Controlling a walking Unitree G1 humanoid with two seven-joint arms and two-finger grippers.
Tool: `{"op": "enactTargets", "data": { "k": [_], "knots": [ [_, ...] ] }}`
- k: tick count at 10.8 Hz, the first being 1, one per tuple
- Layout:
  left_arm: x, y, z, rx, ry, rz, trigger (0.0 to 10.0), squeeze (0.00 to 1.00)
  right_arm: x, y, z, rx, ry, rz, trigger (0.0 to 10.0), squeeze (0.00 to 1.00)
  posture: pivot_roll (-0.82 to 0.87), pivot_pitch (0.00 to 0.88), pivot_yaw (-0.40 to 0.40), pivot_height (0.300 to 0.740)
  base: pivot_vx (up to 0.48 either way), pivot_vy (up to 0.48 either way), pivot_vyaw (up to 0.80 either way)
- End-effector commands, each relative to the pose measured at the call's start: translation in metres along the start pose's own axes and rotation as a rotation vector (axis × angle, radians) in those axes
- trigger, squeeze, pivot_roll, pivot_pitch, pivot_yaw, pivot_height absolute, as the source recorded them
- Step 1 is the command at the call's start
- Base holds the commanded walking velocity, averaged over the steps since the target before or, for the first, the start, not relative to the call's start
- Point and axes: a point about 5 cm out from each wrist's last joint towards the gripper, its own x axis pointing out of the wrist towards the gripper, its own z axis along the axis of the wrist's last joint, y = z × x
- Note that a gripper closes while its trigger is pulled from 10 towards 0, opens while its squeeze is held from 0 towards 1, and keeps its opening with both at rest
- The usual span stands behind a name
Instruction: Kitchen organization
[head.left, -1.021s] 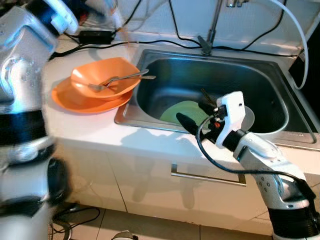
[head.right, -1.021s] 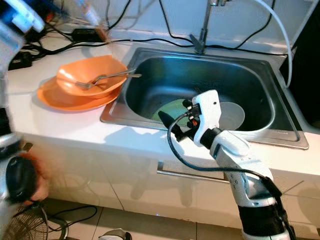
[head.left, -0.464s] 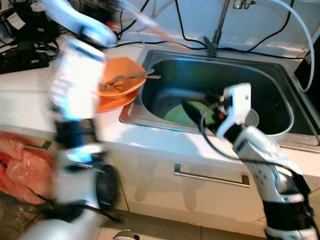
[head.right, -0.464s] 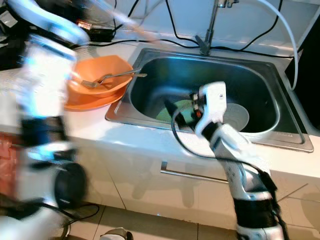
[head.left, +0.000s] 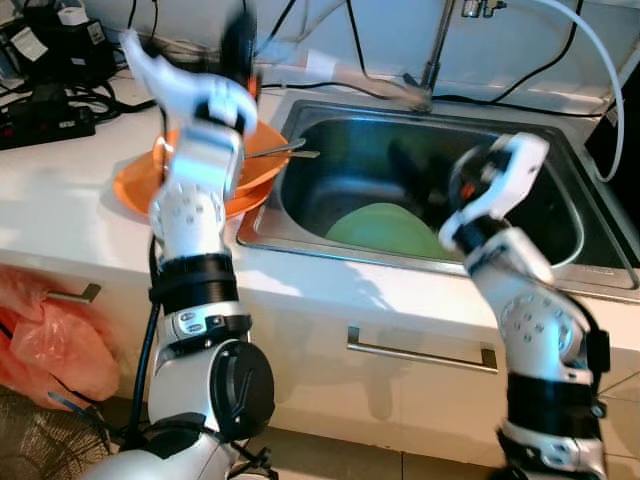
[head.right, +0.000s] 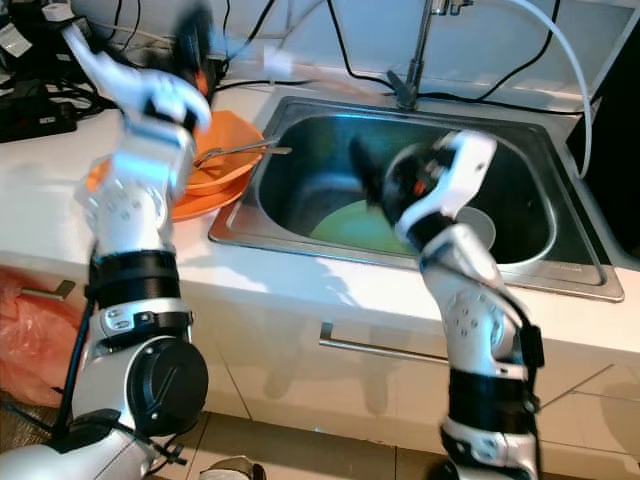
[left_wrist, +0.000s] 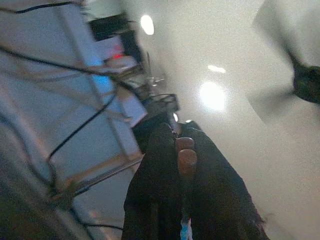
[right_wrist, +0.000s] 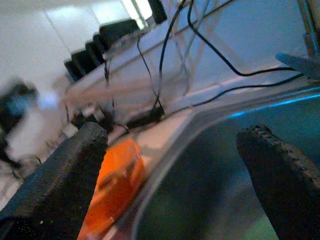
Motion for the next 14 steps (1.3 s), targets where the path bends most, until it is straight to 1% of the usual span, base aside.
{"op": "enactTargets", "data": {
  "k": [1,3,5,6,9,11,12,14],
  "knots": [
    [-0.007,0.011,-0.023,-0.083,0.031,0.050,0.0,0.00,0.002,-0.002,0.003,0.049,-0.015,-0.015,10.0,0.00,0.08,0.008,0.016,0.740,0.000,0.000,0.00],
    [-0.014,0.023,-0.042,-0.117,0.077,0.096,0.0,0.00,0.009,0.004,0.009,0.119,-0.053,0.001,10.0,0.00,0.08,0.011,0.015,0.740,0.000,0.000,0.00],
    [-0.015,0.026,-0.053,-0.165,0.098,0.119,0.0,0.00,0.011,0.008,0.008,0.147,-0.044,0.005,10.0,0.00,0.07,0.013,0.016,0.740,0.000,0.000,0.00],
    [-0.016,0.029,-0.060,-0.207,0.097,0.148,0.0,0.00,0.013,0.009,0.007,0.172,-0.041,0.005,10.0,0.00,0.07,0.013,0.018,0.740,0.000,0.000,0.00],
    [-0.014,0.028,-0.069,-0.270,0.098,0.157,0.0,0.00,0.017,0.015,0.002,0.238,-0.035,0.012,10.0,0.00,0.07,0.015,0.020,0.740,0.000,0.000,0.00],
    [-0.013,0.032,-0.069,-0.292,0.081,0.175,0.0,0.00,0.019,0.017,0.001,0.259,-0.034,0.016,10.0,0.00,0.07,0.016,0.020,0.740,0.000,0.000,0.00],
    [-0.013,0.031,-0.071,-0.297,0.088,0.173,0.0,0.00,0.021,0.018,0.000,0.270,-0.038,0.017,10.0,0.00,0.07,0.017,0.021,0.740,0.000,0.000,0.00],
    [-0.013,0.027,-0.082,-0.316,0.115,0.167,0.0,0.00,0.027,0.018,0.003,0.363,-0.083,0.026,10.0,0.00,0.07,0.019,0.022,0.740,0.000,0.000,0.00]
  ]
}}
